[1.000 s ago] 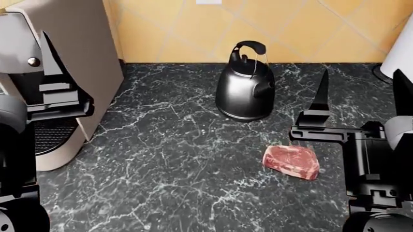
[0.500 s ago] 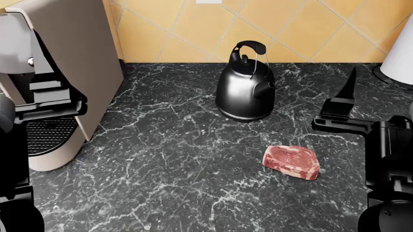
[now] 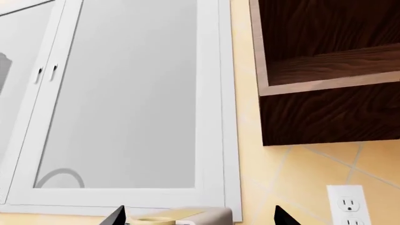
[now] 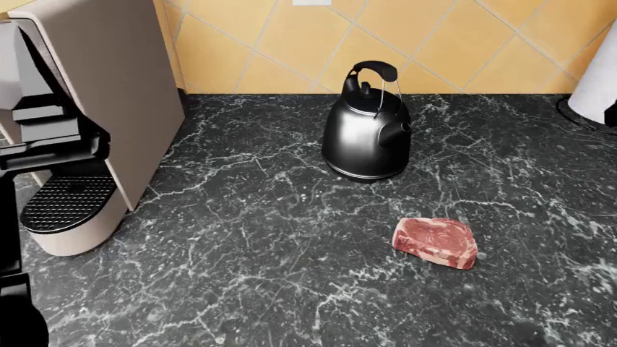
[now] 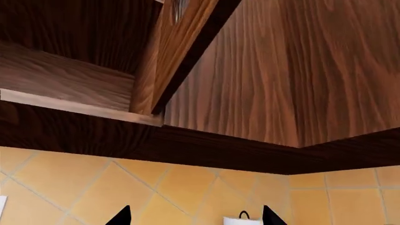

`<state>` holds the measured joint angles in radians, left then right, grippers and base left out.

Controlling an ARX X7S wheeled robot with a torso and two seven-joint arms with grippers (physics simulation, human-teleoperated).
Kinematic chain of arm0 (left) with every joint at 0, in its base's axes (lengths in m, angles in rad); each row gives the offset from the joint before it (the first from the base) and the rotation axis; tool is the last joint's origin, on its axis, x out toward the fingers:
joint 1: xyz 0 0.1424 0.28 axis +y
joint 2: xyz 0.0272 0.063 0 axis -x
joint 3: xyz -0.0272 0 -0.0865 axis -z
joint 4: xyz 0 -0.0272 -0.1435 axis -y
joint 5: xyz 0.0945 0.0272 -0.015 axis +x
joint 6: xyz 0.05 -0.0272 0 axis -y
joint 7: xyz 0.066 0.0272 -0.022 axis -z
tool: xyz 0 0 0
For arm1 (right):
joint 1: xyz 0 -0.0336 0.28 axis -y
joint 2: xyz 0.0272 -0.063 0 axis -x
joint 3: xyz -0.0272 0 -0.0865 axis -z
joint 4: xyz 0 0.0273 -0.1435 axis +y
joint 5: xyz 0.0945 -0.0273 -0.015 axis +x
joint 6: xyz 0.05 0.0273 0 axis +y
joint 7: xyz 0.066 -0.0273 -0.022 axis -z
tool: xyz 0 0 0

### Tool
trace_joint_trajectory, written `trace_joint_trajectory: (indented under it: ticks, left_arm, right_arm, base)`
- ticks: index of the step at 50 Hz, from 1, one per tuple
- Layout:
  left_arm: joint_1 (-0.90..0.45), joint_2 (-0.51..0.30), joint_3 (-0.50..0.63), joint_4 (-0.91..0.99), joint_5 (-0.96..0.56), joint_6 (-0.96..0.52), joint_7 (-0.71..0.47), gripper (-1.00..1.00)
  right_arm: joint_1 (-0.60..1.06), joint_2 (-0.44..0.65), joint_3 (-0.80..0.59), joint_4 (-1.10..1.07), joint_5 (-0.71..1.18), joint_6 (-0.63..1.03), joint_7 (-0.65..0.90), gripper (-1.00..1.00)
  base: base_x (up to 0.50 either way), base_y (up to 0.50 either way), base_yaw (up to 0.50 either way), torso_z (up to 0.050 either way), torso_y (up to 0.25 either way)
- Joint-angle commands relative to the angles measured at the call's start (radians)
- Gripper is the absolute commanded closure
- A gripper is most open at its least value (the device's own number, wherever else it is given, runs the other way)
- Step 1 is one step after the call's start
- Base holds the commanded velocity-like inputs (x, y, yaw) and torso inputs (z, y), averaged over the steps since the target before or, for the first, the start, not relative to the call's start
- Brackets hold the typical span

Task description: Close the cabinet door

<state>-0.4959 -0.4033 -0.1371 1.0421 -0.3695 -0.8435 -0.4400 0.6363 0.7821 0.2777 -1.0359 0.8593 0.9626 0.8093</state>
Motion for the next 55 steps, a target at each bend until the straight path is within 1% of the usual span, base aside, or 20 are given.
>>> trace_joint_trajectory:
  ticks: [1,6,9,27,38,49,55]
  left_arm:
    - [-0.034,-0.140,0.012,0.003,-0.198,0.021,-0.186,-1.00]
    - [-0.050,-0.199,0.023,0.001,-0.269,0.041,-0.259,-1.00]
    - [-0.050,-0.224,0.025,0.001,-0.300,0.058,-0.290,-1.00]
    - [-0.047,-0.276,0.053,-0.013,-0.328,0.102,-0.347,-1.00]
    - [-0.046,-0.305,0.065,-0.011,-0.347,0.122,-0.379,-1.00]
    - [-0.052,-0.328,0.076,-0.011,-0.370,0.137,-0.410,-1.00]
    - [-0.063,-0.344,0.083,-0.008,-0.389,0.140,-0.431,-1.00]
  right_arm:
    - [0.159,0.144,0.018,0.027,0.225,-0.005,0.129,-1.00]
    - [0.272,0.178,-0.005,0.072,0.316,0.038,0.187,-1.00]
    - [0.310,0.191,-0.011,0.093,0.341,0.052,0.208,-1.00]
    - [0.472,0.242,-0.090,0.192,0.319,0.079,0.197,-1.00]
    - [0.494,0.253,-0.078,0.227,0.328,0.077,0.196,-1.00]
    - [0.516,0.305,-0.041,0.246,0.362,0.095,0.195,-1.00]
    - [0.555,0.336,-0.046,0.259,0.381,0.111,0.197,-1.00]
  base:
    - [0.00,0.00,0.00,0.000,0.000]
    - [0.00,0.00,0.00,0.000,0.000]
    - [0.00,0.00,0.00,0.000,0.000]
    - [0.00,0.00,0.00,0.000,0.000]
    - [0.00,0.00,0.00,0.000,0.000]
    - [0.00,0.00,0.00,0.000,0.000]
    - [0.00,0.00,0.00,0.000,0.000]
